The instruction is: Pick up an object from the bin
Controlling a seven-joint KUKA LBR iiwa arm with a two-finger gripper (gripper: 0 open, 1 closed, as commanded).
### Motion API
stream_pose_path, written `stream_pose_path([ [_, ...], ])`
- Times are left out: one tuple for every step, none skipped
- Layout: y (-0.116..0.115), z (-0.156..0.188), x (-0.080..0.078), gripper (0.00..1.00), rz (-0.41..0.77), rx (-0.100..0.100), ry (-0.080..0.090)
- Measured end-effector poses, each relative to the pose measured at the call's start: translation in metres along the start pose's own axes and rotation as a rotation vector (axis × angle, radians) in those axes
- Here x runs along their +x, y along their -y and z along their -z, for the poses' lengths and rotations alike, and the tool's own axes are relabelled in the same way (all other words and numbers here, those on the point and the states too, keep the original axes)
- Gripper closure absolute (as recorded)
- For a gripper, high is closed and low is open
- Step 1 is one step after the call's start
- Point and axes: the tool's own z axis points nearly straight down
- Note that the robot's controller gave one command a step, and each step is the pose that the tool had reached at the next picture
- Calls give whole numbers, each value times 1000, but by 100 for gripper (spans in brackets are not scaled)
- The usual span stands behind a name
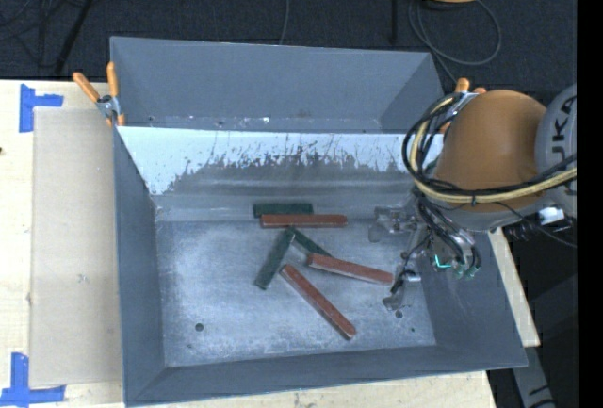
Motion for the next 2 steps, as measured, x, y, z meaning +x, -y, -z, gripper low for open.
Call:
stream_pose_path([
  [11, -109, -70, 0, 220, 2, 14],
  [22, -111, -7, 0, 230, 0, 3],
])
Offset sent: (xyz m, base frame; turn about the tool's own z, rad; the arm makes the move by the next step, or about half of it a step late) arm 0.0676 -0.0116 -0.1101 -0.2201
